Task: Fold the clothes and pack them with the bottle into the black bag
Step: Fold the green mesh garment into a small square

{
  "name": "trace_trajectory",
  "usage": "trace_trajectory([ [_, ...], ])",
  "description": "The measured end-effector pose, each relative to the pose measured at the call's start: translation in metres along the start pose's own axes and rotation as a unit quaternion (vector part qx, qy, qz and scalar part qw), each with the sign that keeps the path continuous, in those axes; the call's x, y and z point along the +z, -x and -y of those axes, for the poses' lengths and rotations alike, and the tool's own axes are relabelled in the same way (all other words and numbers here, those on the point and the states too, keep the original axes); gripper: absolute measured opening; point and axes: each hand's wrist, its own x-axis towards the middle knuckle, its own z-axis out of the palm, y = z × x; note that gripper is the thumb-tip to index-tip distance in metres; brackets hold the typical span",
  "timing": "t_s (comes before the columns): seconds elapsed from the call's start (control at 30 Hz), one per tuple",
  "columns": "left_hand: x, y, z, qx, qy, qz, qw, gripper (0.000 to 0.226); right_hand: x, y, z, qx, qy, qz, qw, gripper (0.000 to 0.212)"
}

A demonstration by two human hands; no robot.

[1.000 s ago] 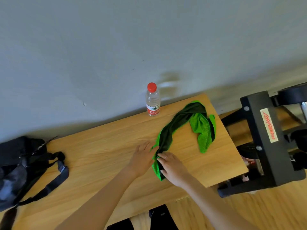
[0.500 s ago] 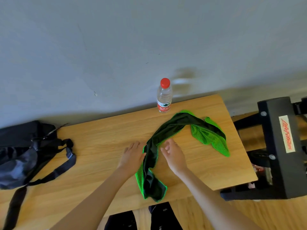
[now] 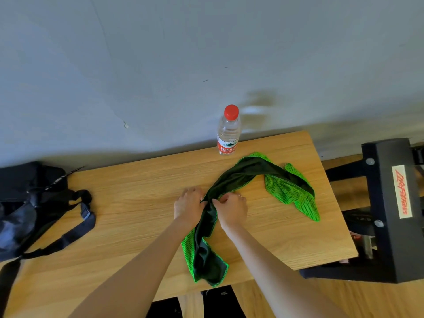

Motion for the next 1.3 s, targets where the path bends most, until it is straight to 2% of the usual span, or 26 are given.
trace_trajectory([
  [0.17,-0.002,0.004,0.011,-0.025,0.090,-0.016,0.995,0.009,0.002,0.002,0.003,0.004,0.004,-0.006,1.000,0.007],
  [0.23,-0.006,0.008,0.017,-0.035,0.127,-0.022,0.991,0.012,0.001,0.004,0.004,-0.005,-0.018,0.002,1.000,0.008],
  [0.37,-0.014,0.016,0.030,-0.051,0.197,-0.024,0.979,0.017,-0.004,0.010,0.008,-0.030,-0.144,0.036,0.988,0.010],
  [0.53,-0.032,0.029,0.058,-0.083,0.350,-0.037,0.932,0.026,-0.015,0.023,0.019,0.049,-0.323,0.082,0.942,0.008],
  [0.77,-0.050,0.051,0.117,-0.145,0.441,-0.063,0.883,0.021,-0.004,0.041,0.032,0.096,-0.384,0.083,0.915,0.006],
  [0.83,-0.053,0.059,0.132,-0.158,0.473,-0.066,0.864,0.015,-0.001,0.049,0.038,0.095,-0.400,0.104,0.906,0.013],
  [0.9,-0.056,0.069,0.147,-0.160,0.486,-0.063,0.857,0.009,0.004,0.057,0.043,0.078,-0.403,0.131,0.902,0.025],
  [1.0,-0.060,0.080,0.166,-0.164,0.475,-0.050,0.863,0.011,0.011,0.071,0.048,0.033,-0.376,0.158,0.913,0.039],
  [1.17,-0.073,0.093,0.189,-0.151,0.426,-0.067,0.889,0.010,0.014,0.081,0.058,-0.023,-0.327,0.122,0.937,0.031],
  [1.3,-0.082,0.100,0.208,-0.154,0.434,-0.069,0.885,0.013,0.011,0.083,0.063,-0.068,-0.262,0.100,0.957,0.026],
])
